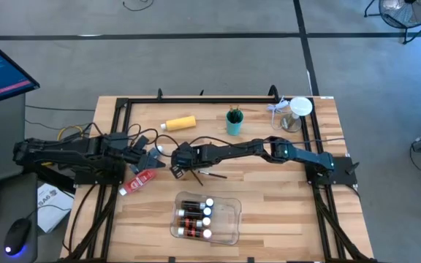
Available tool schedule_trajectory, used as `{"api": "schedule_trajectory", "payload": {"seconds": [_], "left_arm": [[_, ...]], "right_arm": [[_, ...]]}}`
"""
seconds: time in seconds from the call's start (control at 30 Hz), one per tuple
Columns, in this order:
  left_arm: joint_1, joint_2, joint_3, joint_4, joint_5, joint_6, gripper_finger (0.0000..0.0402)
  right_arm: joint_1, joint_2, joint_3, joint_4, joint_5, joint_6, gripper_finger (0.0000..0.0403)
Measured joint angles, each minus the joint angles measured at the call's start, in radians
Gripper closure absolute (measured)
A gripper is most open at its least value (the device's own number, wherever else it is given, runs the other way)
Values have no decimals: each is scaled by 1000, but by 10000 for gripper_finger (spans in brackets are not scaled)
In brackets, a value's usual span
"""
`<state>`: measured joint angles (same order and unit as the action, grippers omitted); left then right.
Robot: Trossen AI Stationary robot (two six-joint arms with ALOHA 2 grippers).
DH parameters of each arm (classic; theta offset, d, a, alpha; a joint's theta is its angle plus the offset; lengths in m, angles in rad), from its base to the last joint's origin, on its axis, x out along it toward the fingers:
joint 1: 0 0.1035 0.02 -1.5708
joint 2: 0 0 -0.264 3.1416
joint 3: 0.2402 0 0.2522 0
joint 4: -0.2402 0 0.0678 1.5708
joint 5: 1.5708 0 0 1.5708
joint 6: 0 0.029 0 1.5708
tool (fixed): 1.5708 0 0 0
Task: Pick & Place Paint Supplies
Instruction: Put the silver paint brush into the green cup
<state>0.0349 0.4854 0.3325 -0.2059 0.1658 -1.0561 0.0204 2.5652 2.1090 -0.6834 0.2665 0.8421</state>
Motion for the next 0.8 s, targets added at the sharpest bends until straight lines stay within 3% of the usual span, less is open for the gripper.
{"api": "schedule_trajectory", "payload": {"seconds": [0.33, 0.8], "left_arm": [[0, 0, 0, 14, 0, 0, 401], [0, 0, 0, 31, 0, 4, 401]], "right_arm": [[-7, -1, 5, -6, -3, -2, 401], [-19, 15, 121, -64, 25, -109, 403]]}}
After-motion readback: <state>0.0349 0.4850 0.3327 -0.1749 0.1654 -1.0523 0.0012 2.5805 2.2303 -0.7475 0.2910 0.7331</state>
